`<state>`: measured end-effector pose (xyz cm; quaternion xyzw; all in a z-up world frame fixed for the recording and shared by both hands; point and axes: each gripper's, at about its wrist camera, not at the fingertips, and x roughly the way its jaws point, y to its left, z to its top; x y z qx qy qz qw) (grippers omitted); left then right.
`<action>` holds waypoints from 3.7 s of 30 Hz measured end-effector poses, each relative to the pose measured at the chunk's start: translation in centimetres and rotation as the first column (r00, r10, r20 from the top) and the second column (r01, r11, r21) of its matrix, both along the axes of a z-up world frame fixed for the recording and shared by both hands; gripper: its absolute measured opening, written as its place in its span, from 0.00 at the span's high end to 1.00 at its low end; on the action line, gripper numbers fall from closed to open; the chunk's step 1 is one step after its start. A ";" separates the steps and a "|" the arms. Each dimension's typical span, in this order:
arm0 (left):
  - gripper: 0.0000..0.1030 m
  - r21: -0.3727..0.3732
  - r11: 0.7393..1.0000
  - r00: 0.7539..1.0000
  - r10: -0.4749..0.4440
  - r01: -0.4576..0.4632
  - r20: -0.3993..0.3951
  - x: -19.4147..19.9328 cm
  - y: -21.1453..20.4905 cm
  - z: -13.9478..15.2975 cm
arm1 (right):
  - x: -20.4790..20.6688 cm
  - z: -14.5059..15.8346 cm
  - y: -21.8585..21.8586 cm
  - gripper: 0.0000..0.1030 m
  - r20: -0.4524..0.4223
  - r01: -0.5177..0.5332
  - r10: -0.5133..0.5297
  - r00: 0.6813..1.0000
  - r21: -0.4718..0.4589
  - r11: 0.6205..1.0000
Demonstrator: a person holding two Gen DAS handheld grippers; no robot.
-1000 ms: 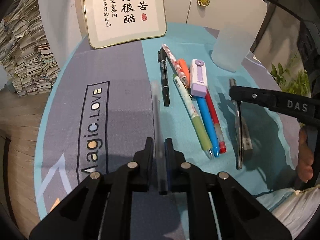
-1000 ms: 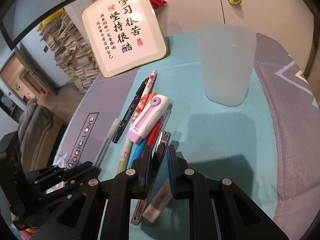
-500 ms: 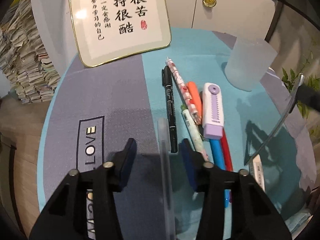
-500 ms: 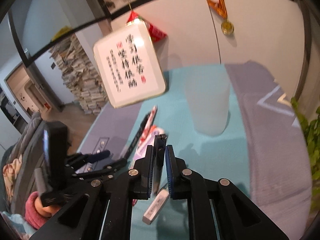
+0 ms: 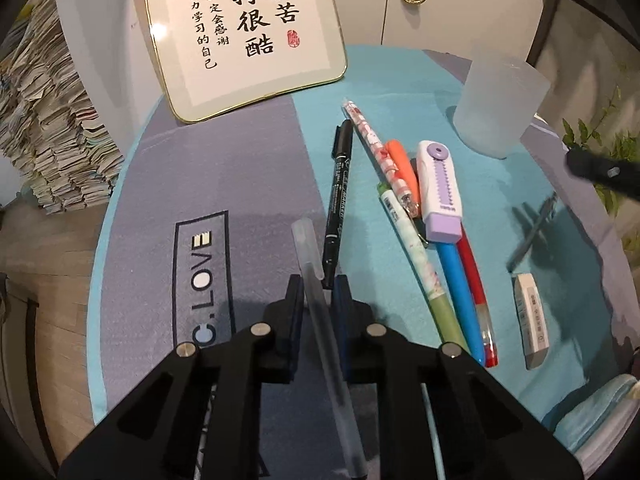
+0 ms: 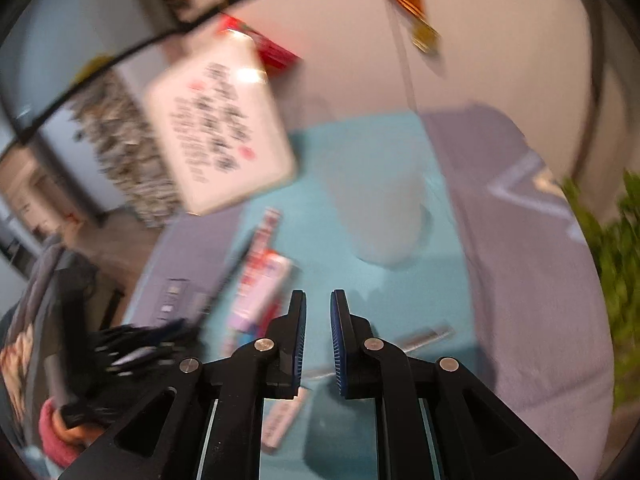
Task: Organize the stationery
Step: 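Close the right tool on the silver pen while the left tool grasps the clear pen, then lift the silver pen with the right tool while the left tool lifts the clear pen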
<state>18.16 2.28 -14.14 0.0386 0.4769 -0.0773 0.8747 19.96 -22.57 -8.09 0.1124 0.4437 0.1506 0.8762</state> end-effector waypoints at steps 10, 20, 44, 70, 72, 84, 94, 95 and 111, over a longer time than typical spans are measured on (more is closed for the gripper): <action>0.73 0.006 1.000 1.000 0.007 -0.007 0.008 0.9 -0.4 0.0 | 0.8 -3.8 -4.9 0.62 -0.249 0.193 -0.158 0.955 0.120 0.974; 0.85 -0.028 0.999 1.000 -0.022 0.023 0.022 0.4 0.2 -0.1 | 3.8 -5.0 -3.2 0.60 -0.335 0.253 -0.204 0.920 0.108 0.962; 0.79 -0.040 0.998 0.999 -0.042 0.041 -0.010 -0.4 1.3 0.0 | 1.4 -1.9 3.0 0.89 -0.129 -0.123 0.121 0.984 -0.010 0.992; 0.93 -0.061 0.998 1.000 -0.022 0.021 -0.007 -6.1 4.4 -0.1 | 1.6 -1.1 3.7 0.88 -0.118 -0.092 0.082 0.990 -0.080 0.993; 0.93 -0.050 0.999 1.000 -0.020 0.020 -0.009 -6.4 4.5 0.0 | 2.7 -1.7 5.0 0.88 -0.127 -0.118 0.102 0.987 -0.124 0.985; 0.71 0.013 1.000 0.999 -0.021 0.021 0.029 -5.5 4.3 0.3 | 6.9 -3.5 7.6 0.63 -0.123 -0.076 0.043 0.991 -0.275 0.959; 0.83 -0.004 0.999 0.999 -0.043 0.044 0.029 -3.9 4.1 -0.2 | 7.9 -4.6 8.3 0.63 -0.126 -0.083 0.044 0.991 -0.329 0.941; 0.90 -0.004 0.999 0.998 -0.045 0.045 0.032 -3.7 4.0 -0.2 | 7.9 -4.6 8.6 0.64 -0.112 -0.084 0.049 0.993 -0.342 0.936; 0.90 -0.070 0.998 0.987 0.010 0.001 0.158 -6.2 5.4 5.5 | -0.4 4.0 5.8 0.89 0.126 -0.117 0.132 0.983 -0.122 0.986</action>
